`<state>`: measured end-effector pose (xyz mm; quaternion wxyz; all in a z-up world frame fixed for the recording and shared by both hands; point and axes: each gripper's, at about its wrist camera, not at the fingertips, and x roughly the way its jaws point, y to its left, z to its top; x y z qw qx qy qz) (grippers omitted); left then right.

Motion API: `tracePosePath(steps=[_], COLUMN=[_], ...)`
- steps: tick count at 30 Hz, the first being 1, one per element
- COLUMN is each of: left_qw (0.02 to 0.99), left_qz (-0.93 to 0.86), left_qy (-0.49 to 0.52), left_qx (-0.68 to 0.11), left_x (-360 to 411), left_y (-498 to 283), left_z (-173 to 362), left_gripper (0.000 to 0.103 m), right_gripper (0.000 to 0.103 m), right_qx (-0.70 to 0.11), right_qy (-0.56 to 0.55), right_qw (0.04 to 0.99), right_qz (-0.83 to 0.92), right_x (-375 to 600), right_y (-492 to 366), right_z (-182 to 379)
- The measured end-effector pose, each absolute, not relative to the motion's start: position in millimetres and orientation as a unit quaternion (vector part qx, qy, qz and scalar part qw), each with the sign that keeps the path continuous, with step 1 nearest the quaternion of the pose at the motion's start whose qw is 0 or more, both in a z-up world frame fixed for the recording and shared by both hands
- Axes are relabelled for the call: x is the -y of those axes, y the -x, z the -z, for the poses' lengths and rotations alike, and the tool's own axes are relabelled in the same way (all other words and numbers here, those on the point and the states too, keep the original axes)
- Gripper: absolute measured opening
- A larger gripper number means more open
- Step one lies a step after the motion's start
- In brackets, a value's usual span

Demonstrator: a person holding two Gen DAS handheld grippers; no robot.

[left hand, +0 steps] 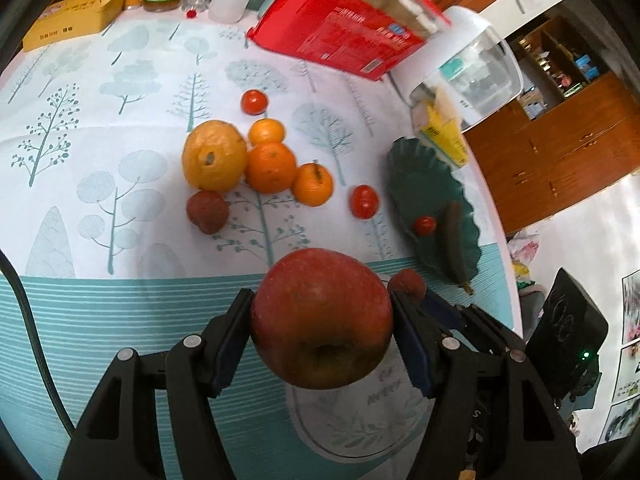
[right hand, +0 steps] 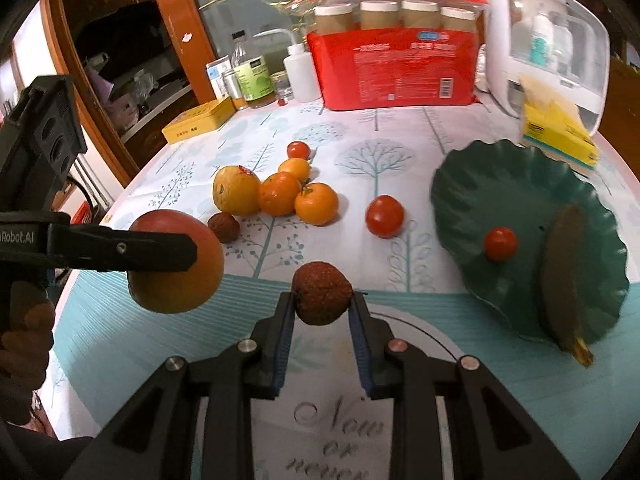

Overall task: Organize fruits
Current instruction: 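Carry the apple and brown fruit over the green plate with both tools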

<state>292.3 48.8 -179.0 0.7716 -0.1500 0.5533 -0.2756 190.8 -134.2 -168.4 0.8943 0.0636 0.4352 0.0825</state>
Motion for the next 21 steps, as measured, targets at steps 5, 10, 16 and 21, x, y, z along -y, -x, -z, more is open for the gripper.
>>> tracePosePath(steps=[5,10,16,21], left_qw=[0.782,0.788,0.800,0.813], left_qz=[0.277,0.275,0.266,0.260], left_qy=[0.162,0.168,0.168,0.157], left_qx=[-0.533,-0.524,-0.511,-0.496], left_x=[-38,-18,11,42], left_y=[-280,-273,-272,-276], left_z=[170,162,154,145], left_gripper=[0.066,0.066,0.066,0.066], right_gripper=[0.028,0.028,0.028,0.028], right_qx=[-0.429,-0.424,-0.431,-0.434], right_qy=[-0.073,-0.074,-0.075,-0.072], right_qw=[0.897,0.900,0.897,0.896], right_qz=[-0.075,-0.072,-0.065,-0.058], right_x=[153,175,209,240], right_y=[-173,-160,-147,-140], right_z=[162,155,149,143])
